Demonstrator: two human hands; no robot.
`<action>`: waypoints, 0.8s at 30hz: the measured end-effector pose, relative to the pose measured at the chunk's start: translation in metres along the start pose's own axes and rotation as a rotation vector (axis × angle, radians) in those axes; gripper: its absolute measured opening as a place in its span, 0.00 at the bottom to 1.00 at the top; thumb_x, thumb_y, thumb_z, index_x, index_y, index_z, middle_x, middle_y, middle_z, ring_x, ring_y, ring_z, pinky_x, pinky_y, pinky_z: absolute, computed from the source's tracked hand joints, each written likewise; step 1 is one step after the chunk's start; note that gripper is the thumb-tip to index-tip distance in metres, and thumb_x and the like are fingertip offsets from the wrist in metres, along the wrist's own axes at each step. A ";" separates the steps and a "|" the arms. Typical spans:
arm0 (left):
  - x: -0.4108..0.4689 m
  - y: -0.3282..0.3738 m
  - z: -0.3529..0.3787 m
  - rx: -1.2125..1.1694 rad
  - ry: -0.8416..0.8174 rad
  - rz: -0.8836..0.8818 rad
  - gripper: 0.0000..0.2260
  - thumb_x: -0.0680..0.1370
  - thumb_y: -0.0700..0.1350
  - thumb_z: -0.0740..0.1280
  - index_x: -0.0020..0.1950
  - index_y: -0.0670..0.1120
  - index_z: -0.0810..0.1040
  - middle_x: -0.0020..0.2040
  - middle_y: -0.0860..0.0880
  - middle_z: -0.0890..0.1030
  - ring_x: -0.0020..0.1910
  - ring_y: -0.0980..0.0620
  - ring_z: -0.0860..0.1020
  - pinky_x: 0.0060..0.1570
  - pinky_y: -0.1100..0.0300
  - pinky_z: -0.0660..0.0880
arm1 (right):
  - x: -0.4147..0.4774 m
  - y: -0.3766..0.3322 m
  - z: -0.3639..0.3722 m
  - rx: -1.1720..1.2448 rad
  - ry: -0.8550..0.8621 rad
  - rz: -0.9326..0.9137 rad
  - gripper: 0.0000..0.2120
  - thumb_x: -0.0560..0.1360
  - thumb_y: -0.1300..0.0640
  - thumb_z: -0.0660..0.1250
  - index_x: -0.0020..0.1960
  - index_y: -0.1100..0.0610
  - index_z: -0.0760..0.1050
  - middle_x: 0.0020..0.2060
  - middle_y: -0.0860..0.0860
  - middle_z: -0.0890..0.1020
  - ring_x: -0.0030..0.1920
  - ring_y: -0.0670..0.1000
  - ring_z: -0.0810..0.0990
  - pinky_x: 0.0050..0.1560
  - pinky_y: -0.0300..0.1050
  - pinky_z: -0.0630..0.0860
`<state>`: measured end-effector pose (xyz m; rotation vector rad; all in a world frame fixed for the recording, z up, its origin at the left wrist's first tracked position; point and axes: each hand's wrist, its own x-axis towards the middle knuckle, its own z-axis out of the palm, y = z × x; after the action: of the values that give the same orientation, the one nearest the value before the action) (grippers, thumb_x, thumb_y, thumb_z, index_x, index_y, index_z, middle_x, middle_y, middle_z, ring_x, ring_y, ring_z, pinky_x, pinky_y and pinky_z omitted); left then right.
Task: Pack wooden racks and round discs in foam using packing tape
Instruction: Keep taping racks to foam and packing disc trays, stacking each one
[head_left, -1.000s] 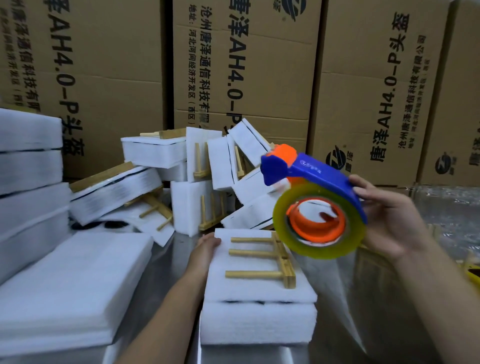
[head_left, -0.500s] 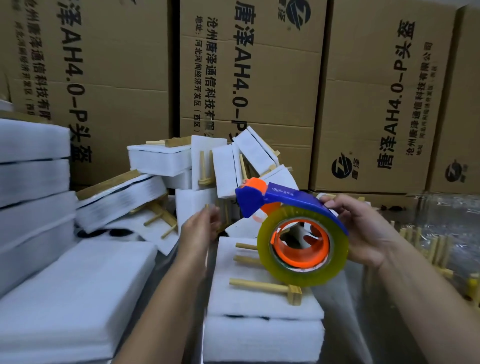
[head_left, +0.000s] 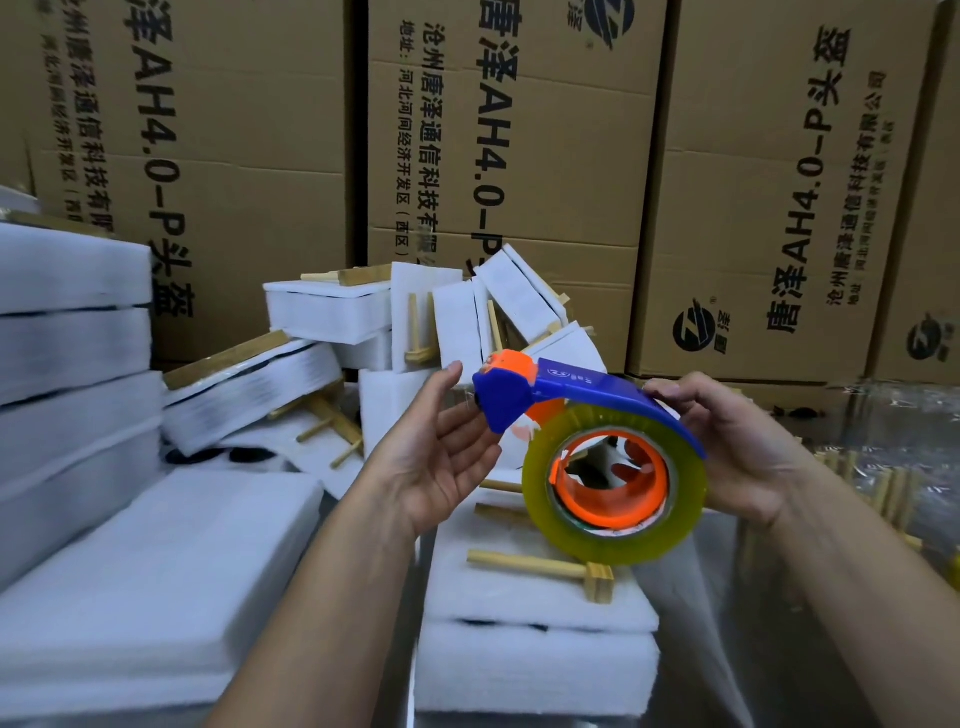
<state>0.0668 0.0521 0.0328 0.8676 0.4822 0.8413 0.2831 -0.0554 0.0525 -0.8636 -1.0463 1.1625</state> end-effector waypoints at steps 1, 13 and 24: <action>-0.001 0.000 0.001 0.005 0.004 -0.003 0.22 0.70 0.56 0.71 0.55 0.41 0.80 0.47 0.43 0.85 0.35 0.52 0.84 0.26 0.64 0.76 | 0.000 0.000 0.000 -0.011 -0.013 0.005 0.16 0.50 0.53 0.82 0.36 0.54 0.84 0.40 0.54 0.84 0.38 0.53 0.83 0.39 0.49 0.81; -0.005 0.001 -0.003 -0.054 0.032 -0.003 0.14 0.75 0.42 0.68 0.58 0.38 0.77 0.38 0.42 0.84 0.27 0.52 0.81 0.21 0.67 0.73 | -0.018 0.028 -0.012 -0.361 -0.052 -0.221 0.30 0.63 0.48 0.77 0.63 0.38 0.73 0.59 0.46 0.78 0.55 0.50 0.82 0.46 0.43 0.80; -0.018 0.017 -0.006 0.319 0.225 0.224 0.07 0.76 0.35 0.66 0.38 0.38 0.78 0.23 0.47 0.78 0.21 0.57 0.77 0.21 0.70 0.72 | -0.021 0.036 0.008 -0.594 0.193 -0.575 0.37 0.66 0.76 0.69 0.59 0.37 0.73 0.48 0.38 0.82 0.49 0.46 0.82 0.40 0.36 0.79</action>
<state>0.0450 0.0465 0.0443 1.1405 0.7388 1.0930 0.2632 -0.0687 0.0173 -1.0100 -1.3834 0.2733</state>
